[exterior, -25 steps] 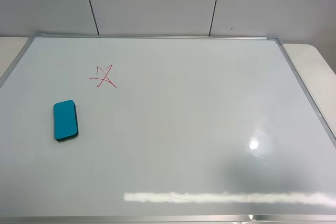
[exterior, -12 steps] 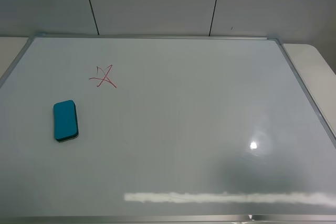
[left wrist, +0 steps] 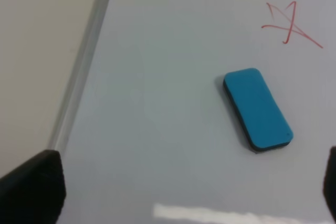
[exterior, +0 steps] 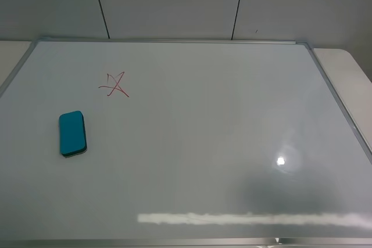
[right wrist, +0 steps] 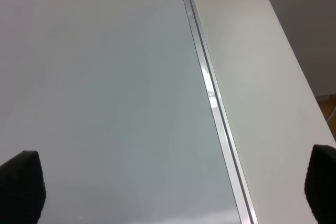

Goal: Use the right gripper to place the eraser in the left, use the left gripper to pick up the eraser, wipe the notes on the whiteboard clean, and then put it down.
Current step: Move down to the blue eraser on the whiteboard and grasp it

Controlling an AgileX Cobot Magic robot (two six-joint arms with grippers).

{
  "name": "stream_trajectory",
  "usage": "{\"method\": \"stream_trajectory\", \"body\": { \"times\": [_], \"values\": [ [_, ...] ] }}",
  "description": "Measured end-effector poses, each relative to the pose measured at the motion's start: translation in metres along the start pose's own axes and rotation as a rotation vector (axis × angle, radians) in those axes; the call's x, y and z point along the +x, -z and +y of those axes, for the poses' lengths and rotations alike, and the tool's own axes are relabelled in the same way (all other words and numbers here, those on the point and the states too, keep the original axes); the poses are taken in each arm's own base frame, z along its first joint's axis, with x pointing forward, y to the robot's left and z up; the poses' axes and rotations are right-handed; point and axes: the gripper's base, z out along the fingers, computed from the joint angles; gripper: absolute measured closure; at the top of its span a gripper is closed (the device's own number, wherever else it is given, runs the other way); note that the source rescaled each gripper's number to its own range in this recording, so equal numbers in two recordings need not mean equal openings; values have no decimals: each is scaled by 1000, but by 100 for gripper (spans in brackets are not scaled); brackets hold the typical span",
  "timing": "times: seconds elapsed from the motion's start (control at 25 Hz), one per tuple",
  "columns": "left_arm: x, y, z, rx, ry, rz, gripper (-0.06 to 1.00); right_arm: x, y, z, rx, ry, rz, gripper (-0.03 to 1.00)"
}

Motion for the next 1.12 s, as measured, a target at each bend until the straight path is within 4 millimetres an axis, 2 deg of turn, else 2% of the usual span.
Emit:
{"method": "stream_trajectory", "body": {
  "times": [1.12],
  "values": [
    [0,0,0,0,-3,0,-6,0,0,0,0,0,0,-3]
  ]
}}
